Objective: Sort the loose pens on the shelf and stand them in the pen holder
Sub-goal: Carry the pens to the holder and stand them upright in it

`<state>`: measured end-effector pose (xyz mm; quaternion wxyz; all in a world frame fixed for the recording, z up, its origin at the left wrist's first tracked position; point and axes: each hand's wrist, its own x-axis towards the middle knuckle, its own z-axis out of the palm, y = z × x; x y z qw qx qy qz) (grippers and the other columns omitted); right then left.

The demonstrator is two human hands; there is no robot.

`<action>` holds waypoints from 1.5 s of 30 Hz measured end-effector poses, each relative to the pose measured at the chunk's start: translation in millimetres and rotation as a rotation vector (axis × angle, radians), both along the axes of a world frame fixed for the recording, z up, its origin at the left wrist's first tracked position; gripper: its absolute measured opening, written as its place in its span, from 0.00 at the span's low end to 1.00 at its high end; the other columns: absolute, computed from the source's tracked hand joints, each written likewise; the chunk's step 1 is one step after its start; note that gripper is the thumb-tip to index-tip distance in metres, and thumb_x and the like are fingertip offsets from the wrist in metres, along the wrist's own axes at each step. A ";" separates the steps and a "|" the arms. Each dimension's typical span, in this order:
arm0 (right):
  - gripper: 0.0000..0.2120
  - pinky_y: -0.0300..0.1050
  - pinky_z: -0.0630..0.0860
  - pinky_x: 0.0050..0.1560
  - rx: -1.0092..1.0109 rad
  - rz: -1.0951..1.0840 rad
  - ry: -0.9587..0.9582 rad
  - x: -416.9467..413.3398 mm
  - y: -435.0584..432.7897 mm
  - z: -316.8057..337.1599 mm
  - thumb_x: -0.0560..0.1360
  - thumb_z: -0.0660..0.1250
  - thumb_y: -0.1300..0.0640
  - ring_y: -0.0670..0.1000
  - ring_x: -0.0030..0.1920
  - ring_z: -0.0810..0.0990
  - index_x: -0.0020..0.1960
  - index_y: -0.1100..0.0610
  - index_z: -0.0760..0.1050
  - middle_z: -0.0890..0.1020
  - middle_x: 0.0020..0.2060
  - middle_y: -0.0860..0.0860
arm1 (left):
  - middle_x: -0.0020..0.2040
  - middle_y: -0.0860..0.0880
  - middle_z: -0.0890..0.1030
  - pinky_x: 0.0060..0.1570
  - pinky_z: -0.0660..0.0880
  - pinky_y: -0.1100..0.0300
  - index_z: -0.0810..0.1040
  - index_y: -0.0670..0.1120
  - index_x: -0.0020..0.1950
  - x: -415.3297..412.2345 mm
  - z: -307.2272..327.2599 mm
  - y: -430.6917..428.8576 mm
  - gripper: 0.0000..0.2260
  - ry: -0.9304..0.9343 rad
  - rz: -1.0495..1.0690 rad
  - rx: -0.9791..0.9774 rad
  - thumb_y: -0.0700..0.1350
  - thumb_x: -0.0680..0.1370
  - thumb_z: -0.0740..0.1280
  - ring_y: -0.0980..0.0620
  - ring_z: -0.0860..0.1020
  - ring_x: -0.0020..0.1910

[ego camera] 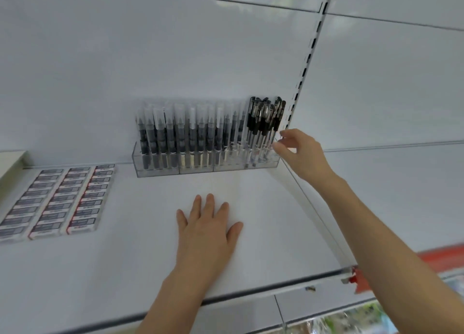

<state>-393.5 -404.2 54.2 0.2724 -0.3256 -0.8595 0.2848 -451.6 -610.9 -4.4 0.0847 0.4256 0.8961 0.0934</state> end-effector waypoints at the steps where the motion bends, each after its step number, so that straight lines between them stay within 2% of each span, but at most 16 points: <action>1: 0.20 0.35 0.64 0.56 0.026 -0.011 -0.063 14.3 -1.6 -2.7 0.76 0.64 0.51 0.51 0.61 0.75 0.65 0.58 0.70 0.78 0.60 0.52 | 0.78 0.47 0.46 0.72 0.42 0.44 0.52 0.52 0.75 -0.5 0.3 -0.2 0.25 -0.006 -0.003 -0.001 0.58 0.80 0.46 0.46 0.42 0.76; 5: 0.22 0.37 0.58 0.63 0.119 -0.175 -0.214 91.0 -5.2 -10.6 0.76 0.64 0.51 0.51 0.69 0.66 0.67 0.58 0.69 0.71 0.68 0.53 | 0.78 0.47 0.45 0.72 0.43 0.45 0.52 0.52 0.76 -0.3 -0.1 -2.6 0.25 -0.034 -0.031 -0.010 0.58 0.80 0.46 0.46 0.42 0.76; 10: 0.23 0.47 0.58 0.69 0.024 -0.479 -0.203 198.0 -17.2 -26.7 0.76 0.62 0.52 0.54 0.71 0.64 0.69 0.58 0.66 0.68 0.70 0.55 | 0.77 0.45 0.47 0.72 0.46 0.46 0.53 0.50 0.75 10.3 7.0 6.1 0.26 -0.021 -0.088 0.013 0.58 0.80 0.48 0.45 0.44 0.76; 13: 0.25 0.51 0.61 0.68 -0.031 -0.590 -0.224 251.0 -28.0 -43.2 0.76 0.62 0.51 0.56 0.70 0.65 0.70 0.58 0.64 0.68 0.70 0.56 | 0.77 0.46 0.48 0.73 0.45 0.49 0.54 0.50 0.75 39.8 16.5 25.9 0.26 -0.023 -0.219 0.106 0.57 0.80 0.49 0.47 0.45 0.76; 17: 0.25 0.49 0.64 0.66 -0.110 -0.693 -0.259 321.6 -34.5 -68.2 0.76 0.63 0.52 0.57 0.68 0.68 0.70 0.61 0.65 0.70 0.68 0.57 | 0.77 0.49 0.49 0.73 0.42 0.56 0.53 0.51 0.75 115.6 17.9 57.1 0.25 -0.068 -0.500 0.211 0.57 0.80 0.49 0.51 0.46 0.76; 19: 0.25 0.48 0.65 0.65 -0.136 -0.743 -0.271 361.5 -39.8 -77.8 0.76 0.64 0.53 0.57 0.67 0.69 0.70 0.62 0.65 0.71 0.68 0.58 | 0.76 0.48 0.55 0.72 0.45 0.56 0.59 0.50 0.74 162.7 8.5 70.5 0.24 -0.083 -0.650 0.248 0.57 0.80 0.50 0.48 0.52 0.76; 21: 0.24 0.47 0.64 0.65 -0.161 -0.798 -0.263 404.7 -44.2 -85.8 0.76 0.64 0.54 0.57 0.67 0.70 0.69 0.63 0.66 0.72 0.67 0.58 | 0.73 0.45 0.64 0.70 0.53 0.52 0.67 0.47 0.71 212.9 -0.5 83.9 0.23 -0.078 -0.752 0.284 0.56 0.79 0.53 0.43 0.62 0.73; 22: 0.24 0.47 0.64 0.65 -0.169 -0.821 -0.255 427.3 -45.8 -89.7 0.76 0.64 0.54 0.57 0.67 0.70 0.68 0.64 0.67 0.72 0.66 0.59 | 0.73 0.45 0.63 0.71 0.53 0.51 0.66 0.47 0.71 237.4 -5.9 90.1 0.23 -0.087 -0.780 0.257 0.56 0.79 0.54 0.44 0.62 0.73; 24: 0.24 0.46 0.63 0.66 -0.185 -0.863 -0.253 470.4 -45.9 -98.0 0.76 0.64 0.54 0.56 0.68 0.69 0.68 0.63 0.66 0.72 0.67 0.58 | 0.77 0.49 0.54 0.74 0.50 0.53 0.56 0.51 0.75 280.2 -22.2 102.4 0.23 -0.102 -0.822 0.126 0.55 0.81 0.50 0.49 0.53 0.76; 26: 0.25 0.45 0.61 0.67 -0.206 -0.900 -0.252 511.5 -44.7 -106.0 0.76 0.64 0.53 0.55 0.69 0.67 0.70 0.62 0.65 0.70 0.68 0.57 | 0.77 0.51 0.53 0.74 0.50 0.53 0.53 0.52 0.75 319.1 -33.9 116.0 0.23 -0.110 -0.849 0.063 0.55 0.81 0.50 0.52 0.51 0.76; 30: 0.25 0.46 0.62 0.68 -0.246 -0.962 -0.267 573.1 -38.2 -114.9 0.76 0.63 0.52 0.55 0.69 0.67 0.70 0.61 0.65 0.70 0.68 0.57 | 0.75 0.52 0.60 0.72 0.55 0.54 0.57 0.52 0.74 379.4 -53.4 145.7 0.22 -0.108 -0.894 0.007 0.54 0.81 0.52 0.53 0.58 0.74; 34: 0.25 0.45 0.63 0.68 -0.285 -0.986 -0.301 616.3 -26.3 -125.4 0.77 0.62 0.51 0.54 0.69 0.67 0.70 0.61 0.64 0.70 0.68 0.56 | 0.69 0.49 0.69 0.66 0.63 0.54 0.65 0.49 0.71 425.0 -66.9 180.0 0.24 -0.140 -0.957 0.011 0.57 0.78 0.52 0.49 0.67 0.69; 37: 0.25 0.44 0.62 0.68 -0.331 -0.999 -0.301 643.9 -9.9 -136.7 0.77 0.62 0.51 0.54 0.70 0.67 0.70 0.61 0.64 0.70 0.68 0.56 | 0.69 0.50 0.69 0.65 0.63 0.56 0.65 0.49 0.71 453.6 -77.0 213.6 0.23 -0.109 -0.986 -0.042 0.56 0.79 0.52 0.50 0.68 0.68; 40: 0.25 0.44 0.62 0.68 -0.355 -1.007 -0.312 670.3 17.5 -147.5 0.77 0.62 0.51 0.54 0.70 0.67 0.70 0.60 0.64 0.70 0.68 0.56 | 0.68 0.48 0.71 0.63 0.66 0.56 0.66 0.48 0.71 481.0 -85.0 252.6 0.26 -0.109 -1.001 -0.051 0.59 0.77 0.50 0.49 0.70 0.66; 45: 0.25 0.45 0.62 0.68 -0.367 -1.027 -0.309 716.1 85.6 -160.4 0.77 0.62 0.51 0.54 0.70 0.66 0.70 0.59 0.64 0.70 0.69 0.55 | 0.71 0.49 0.66 0.68 0.62 0.56 0.60 0.49 0.73 535.1 -99.2 333.7 0.23 -0.104 -1.031 -0.090 0.54 0.79 0.56 0.51 0.65 0.70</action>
